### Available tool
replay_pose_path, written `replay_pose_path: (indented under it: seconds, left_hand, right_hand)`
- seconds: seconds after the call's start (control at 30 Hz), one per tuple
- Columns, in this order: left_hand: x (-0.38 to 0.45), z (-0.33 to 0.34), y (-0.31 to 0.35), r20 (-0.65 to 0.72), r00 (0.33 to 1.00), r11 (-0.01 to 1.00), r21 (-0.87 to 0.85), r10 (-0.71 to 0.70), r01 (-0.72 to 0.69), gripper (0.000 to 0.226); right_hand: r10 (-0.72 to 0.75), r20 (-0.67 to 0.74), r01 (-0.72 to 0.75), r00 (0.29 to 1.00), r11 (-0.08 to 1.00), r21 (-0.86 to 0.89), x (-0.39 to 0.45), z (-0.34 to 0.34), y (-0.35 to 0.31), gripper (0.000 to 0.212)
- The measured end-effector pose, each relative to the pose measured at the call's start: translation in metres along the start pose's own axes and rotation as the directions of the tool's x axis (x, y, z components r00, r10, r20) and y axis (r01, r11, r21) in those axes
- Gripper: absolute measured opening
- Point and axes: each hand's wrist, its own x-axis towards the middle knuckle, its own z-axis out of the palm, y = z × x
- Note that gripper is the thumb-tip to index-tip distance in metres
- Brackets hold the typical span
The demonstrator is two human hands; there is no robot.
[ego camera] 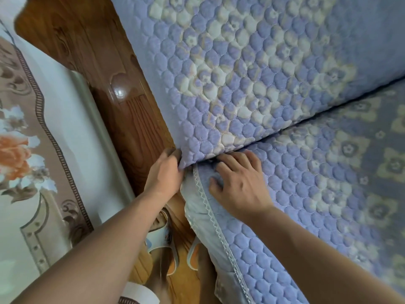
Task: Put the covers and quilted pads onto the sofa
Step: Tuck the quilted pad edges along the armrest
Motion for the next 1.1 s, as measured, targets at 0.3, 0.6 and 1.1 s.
replay_pose_path:
  seconds: [0.3, 0.6, 1.1]
  left_hand:
    - [-0.028, -0.01, -0.034, -0.06, 0.985, 0.986, -0.032, 0.162, -0.164, 0.055]
    - [-0.064, -0.008, -0.042, -0.288, 0.956, 0.991, 0.132, 0.057, -0.019, 0.044]
    - [-0.056, 0.007, -0.044, -0.141, 0.99, 1.0, -0.006, -0.01, 0.009, 0.033]
  right_hand:
    - [-0.073, 0.215, 0.092, 0.974, 0.992, -0.082, 0.01, -0.002, -0.017, 0.034]
    - [-0.298, 0.05, 0.299, 0.953, 0.954, 0.002, -0.007, 0.015, -0.024, 0.011]
    - [-0.038, 0.218, 0.03, 0.975, 0.999, 0.04, 0.028, 0.018, -0.043, 0.018]
